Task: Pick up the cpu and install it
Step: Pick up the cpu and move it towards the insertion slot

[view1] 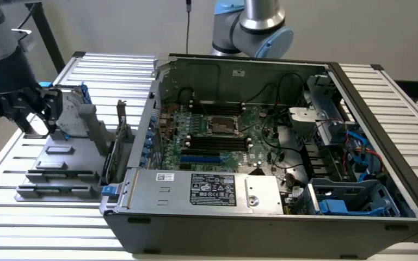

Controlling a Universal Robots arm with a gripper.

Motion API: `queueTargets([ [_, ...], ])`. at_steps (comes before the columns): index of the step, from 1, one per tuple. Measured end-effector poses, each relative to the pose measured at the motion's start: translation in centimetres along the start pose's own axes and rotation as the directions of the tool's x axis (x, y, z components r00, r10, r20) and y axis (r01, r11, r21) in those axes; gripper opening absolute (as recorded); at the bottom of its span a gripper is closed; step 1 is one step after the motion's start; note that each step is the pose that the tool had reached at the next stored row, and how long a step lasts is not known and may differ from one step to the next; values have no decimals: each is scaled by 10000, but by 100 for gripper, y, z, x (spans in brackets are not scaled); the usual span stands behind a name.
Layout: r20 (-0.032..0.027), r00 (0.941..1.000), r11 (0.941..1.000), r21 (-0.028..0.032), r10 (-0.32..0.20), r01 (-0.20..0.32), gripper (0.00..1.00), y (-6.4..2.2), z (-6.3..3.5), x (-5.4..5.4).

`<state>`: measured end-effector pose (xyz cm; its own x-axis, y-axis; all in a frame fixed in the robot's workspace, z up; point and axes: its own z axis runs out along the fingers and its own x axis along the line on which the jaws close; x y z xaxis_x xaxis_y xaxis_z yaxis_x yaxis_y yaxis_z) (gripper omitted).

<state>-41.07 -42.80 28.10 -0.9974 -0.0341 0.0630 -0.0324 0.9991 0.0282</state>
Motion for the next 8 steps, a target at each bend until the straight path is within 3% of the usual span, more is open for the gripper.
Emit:
queueTargets([
  [8,-182,9998,10000,-7,4,-4,55,0,-381,-282],
])
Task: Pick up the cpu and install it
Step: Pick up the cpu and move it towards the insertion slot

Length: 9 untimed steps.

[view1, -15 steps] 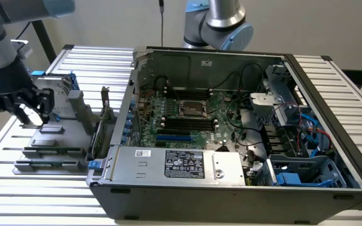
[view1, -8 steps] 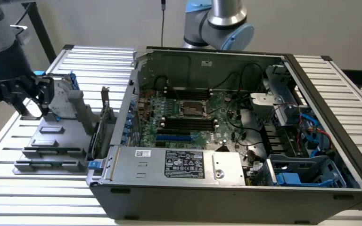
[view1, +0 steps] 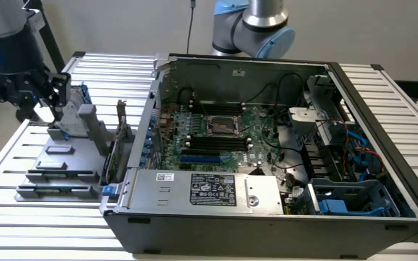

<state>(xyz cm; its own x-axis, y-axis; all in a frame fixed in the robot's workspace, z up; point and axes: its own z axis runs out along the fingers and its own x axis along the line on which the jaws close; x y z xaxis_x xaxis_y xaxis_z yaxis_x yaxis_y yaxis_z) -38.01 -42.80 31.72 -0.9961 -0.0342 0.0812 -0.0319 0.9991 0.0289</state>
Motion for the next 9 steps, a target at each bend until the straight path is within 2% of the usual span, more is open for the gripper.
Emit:
queueTargets([
  [4,-73,10000,10000,-12,-5,5,55,-1,-197,-167],
  [9,-137,9999,10000,-43,-12,11,55,-1,-441,-374],
])
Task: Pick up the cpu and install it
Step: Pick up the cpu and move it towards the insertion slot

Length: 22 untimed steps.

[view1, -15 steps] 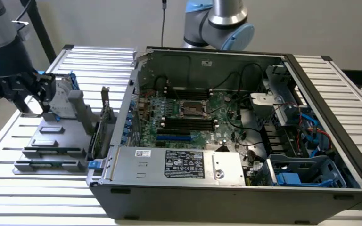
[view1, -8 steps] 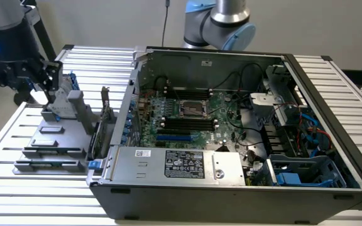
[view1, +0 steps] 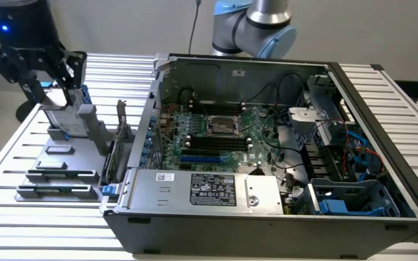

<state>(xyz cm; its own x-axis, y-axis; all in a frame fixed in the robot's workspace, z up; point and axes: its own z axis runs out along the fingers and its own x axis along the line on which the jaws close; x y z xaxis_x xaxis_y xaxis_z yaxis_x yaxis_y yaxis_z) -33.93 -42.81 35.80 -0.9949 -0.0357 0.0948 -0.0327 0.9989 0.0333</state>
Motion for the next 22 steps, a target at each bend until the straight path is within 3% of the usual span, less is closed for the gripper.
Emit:
queueTargets([
  [5,-55,10000,10000,-26,-3,3,55,-1,-222,-207],
  [8,-78,10000,10000,-34,-2,2,55,-3,-308,-338],
  [15,-86,10000,10000,-60,-6,5,55,-11,-387,-648],
  [22,-84,10000,9999,-131,-12,11,55,-22,-421,-966],
])
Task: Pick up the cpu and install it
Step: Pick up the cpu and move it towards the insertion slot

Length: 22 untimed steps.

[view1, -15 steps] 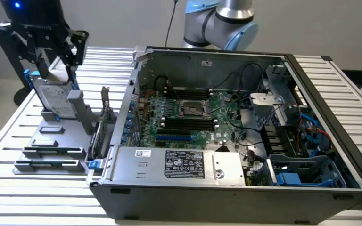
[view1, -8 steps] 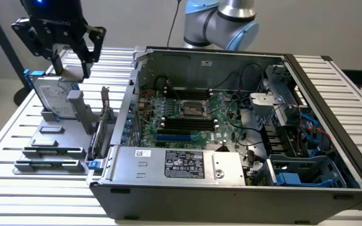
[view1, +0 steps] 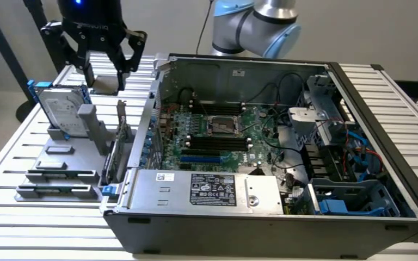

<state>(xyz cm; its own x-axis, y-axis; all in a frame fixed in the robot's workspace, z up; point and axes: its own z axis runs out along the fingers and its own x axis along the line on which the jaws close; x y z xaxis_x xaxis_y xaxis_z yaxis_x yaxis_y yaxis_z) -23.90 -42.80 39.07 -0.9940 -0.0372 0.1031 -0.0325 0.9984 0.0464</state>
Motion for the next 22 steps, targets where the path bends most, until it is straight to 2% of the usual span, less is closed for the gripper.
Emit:
queueTargets([
  [13,5,10000,9999,-134,-15,15,55,-19,-61,-585],
  [22,5,10000,9999,-152,-17,17,55,-15,-94,-995],
])
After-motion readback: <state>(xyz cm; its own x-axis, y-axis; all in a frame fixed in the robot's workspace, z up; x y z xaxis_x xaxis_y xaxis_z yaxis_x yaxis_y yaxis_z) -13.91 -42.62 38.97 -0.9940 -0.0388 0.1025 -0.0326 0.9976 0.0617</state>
